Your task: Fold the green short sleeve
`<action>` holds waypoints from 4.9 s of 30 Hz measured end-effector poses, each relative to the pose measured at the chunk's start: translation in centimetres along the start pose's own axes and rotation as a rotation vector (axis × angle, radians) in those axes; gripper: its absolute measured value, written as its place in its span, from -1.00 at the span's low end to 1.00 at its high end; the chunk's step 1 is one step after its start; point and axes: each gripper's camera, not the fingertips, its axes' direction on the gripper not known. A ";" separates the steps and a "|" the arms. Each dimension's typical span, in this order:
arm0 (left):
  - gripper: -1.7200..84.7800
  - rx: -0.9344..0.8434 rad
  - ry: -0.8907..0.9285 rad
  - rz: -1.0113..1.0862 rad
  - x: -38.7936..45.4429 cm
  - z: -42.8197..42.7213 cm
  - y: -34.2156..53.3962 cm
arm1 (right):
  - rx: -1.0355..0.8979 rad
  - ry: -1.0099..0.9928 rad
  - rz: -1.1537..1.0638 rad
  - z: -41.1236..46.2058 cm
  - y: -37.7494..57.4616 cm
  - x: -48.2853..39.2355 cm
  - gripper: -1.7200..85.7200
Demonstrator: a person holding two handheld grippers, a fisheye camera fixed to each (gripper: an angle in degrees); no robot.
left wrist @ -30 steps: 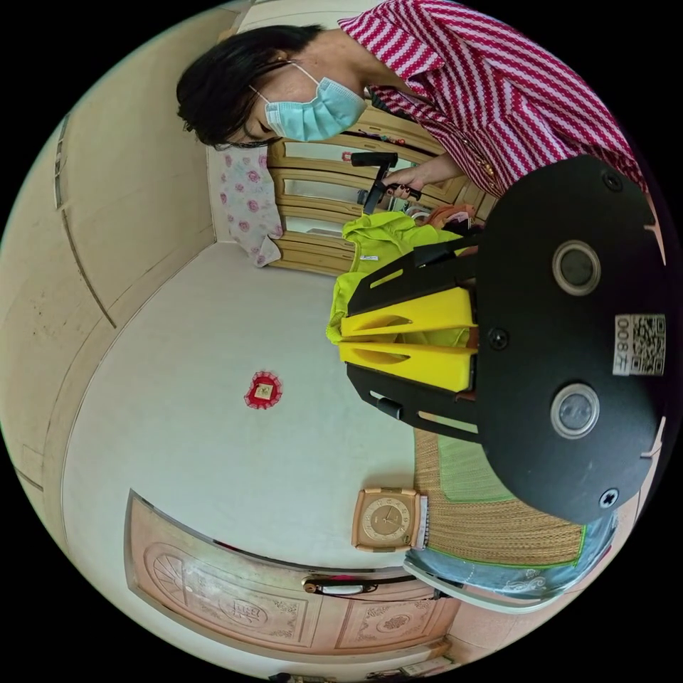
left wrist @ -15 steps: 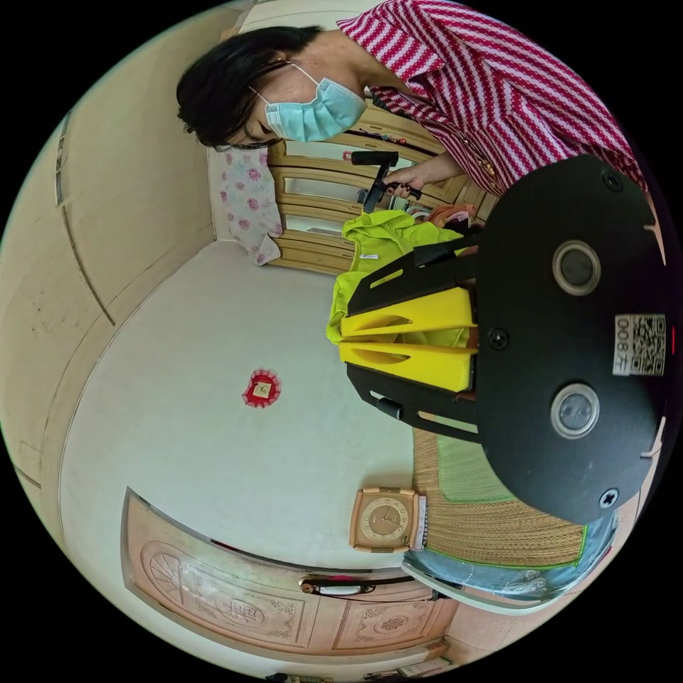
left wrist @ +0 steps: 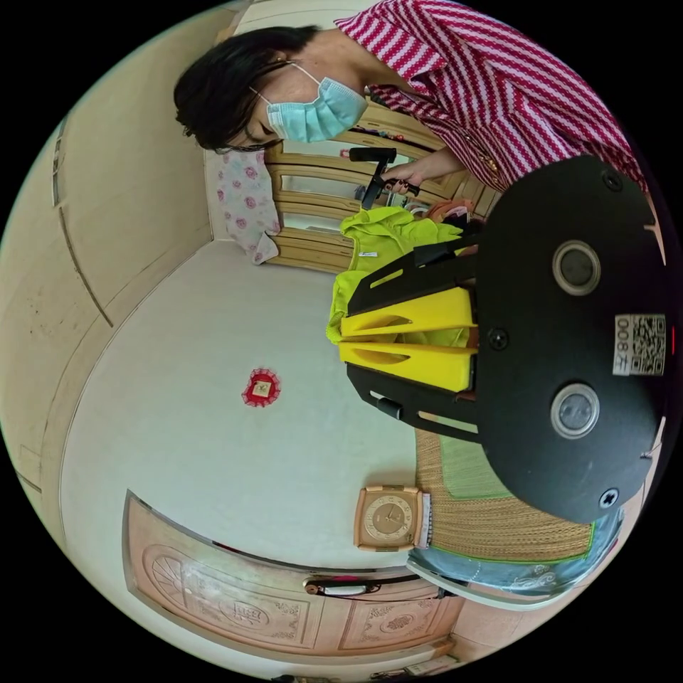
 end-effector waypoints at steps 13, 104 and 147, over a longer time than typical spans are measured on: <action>-0.94 -0.145 -0.075 -0.156 -15.8 17.8 -3.5 | -0.119 0.035 -0.029 18.1 -7.4 3.6 -0.96; -0.96 -0.905 -0.372 -0.361 -55.2 72.9 18.4 | -1.022 0.087 0.293 101.6 6.4 18.9 -0.97; -0.96 -1.083 -0.401 -0.420 -41.5 47.5 27.2 | -1.169 0.098 0.587 66.7 27.4 11.7 -0.96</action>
